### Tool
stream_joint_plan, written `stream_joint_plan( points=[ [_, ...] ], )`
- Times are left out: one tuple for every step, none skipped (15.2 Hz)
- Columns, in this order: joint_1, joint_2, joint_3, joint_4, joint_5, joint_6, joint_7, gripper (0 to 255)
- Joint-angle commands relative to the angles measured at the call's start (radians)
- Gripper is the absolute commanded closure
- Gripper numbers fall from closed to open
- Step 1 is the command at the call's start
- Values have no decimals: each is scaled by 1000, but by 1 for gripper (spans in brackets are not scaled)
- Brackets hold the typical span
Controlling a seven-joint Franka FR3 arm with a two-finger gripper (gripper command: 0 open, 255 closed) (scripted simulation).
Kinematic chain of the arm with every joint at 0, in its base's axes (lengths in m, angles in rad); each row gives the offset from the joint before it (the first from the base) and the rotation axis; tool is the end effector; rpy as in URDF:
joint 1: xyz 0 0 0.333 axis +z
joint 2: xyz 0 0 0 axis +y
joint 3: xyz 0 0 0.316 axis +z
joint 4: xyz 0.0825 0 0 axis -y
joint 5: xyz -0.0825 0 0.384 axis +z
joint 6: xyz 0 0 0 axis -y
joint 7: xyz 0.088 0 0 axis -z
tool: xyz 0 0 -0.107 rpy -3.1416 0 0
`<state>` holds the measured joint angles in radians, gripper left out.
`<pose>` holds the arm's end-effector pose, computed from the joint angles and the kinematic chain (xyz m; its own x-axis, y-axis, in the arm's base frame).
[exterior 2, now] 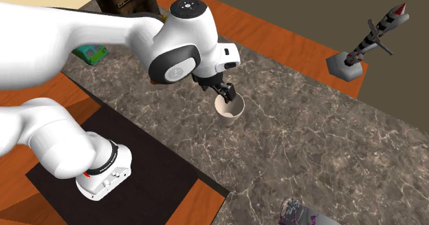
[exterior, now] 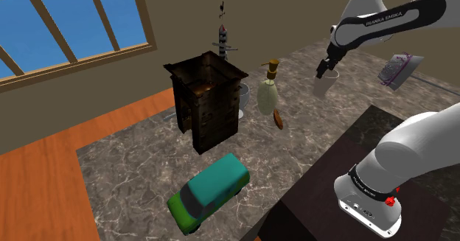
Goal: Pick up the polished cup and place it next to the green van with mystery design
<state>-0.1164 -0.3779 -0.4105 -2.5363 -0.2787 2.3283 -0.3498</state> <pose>0.3721 -0.2220 0.4089 0.9938 0.0220 0.1091 0.0081 -0.9921 0.1255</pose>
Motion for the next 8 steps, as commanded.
stream_joint_plan(
  points=[
    [2, 25, -8, -8, 2, 34, -2, 0],
    [3, 36, -11, -13, 3, 50, -4, 0],
    [4, 55, -17, -20, 5, 75, -6, 0],
    [4, 55, -17, -20, 5, 75, -6, 0],
    [4, 55, -17, -20, 5, 75, -6, 0],
    [4, 55, -17, -20, 5, 75, -6, 0],
    [4, 55, -17, -20, 5, 75, -6, 0],
    [4, 55, -17, -20, 5, 75, -6, 0]
  ],
)
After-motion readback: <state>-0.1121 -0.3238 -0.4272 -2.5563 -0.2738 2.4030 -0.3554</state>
